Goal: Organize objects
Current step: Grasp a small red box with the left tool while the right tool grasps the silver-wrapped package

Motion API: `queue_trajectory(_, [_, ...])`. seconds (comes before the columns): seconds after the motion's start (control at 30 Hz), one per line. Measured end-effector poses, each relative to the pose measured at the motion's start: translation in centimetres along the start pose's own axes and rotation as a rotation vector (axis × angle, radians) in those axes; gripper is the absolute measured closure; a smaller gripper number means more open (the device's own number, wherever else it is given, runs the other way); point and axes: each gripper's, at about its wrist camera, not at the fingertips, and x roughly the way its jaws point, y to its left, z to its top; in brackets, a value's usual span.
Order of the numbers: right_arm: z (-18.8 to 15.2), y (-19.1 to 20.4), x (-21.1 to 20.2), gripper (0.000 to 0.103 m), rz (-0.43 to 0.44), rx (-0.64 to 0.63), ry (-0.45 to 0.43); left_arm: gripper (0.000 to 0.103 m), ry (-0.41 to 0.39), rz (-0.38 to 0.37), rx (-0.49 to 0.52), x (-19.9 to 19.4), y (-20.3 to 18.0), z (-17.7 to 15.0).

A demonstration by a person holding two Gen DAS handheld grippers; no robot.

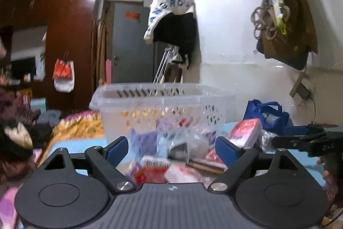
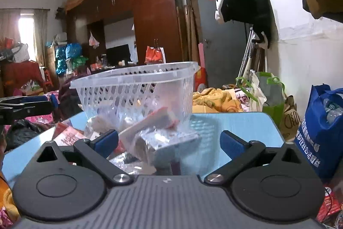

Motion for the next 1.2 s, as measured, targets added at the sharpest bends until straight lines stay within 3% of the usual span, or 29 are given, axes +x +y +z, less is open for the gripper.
queue_trajectory(0.13, [-1.2,0.1,-1.7,0.0,0.004,0.033,-0.051,0.012,0.024,0.013,-0.073,-1.7,1.2,-2.3])
queue_trajectory(0.23, [-2.1,0.5,-2.2,0.0,-0.011,-0.001,-0.048,0.012,0.013,0.012,-0.05,-2.9,0.2,-3.4])
queue_trajectory(0.5, [-0.7,0.3,-0.9,0.0,-0.016,-0.033,-0.053,0.012,0.028,-0.07,0.03,-3.7,-3.2,-4.6])
queue_trajectory(0.63, [0.2,0.8,0.4,0.0,-0.025,-0.069,-0.03,0.012,0.036,-0.094,0.073,-4.1,-4.6,-5.2])
queue_trajectory(0.77, [-1.2,0.4,0.7,0.0,-0.007,-0.042,0.003,0.012,0.054,-0.104,0.098,-4.0,-5.6,-6.0])
queue_trajectory(1.03, [-1.1,-0.5,1.3,0.001,0.025,-0.01,0.062,0.02,0.047,-0.064,0.122,-3.5,-6.3,-6.6])
queue_trajectory(1.1, [-1.1,-0.6,1.4,0.007,0.023,-0.007,0.074,0.025,0.041,-0.056,0.131,-3.6,-6.5,-6.6])
queue_trajectory(1.2, [-1.2,-0.4,1.1,0.025,0.013,-0.013,0.07,0.038,0.031,-0.043,0.15,-3.6,-6.8,-6.7])
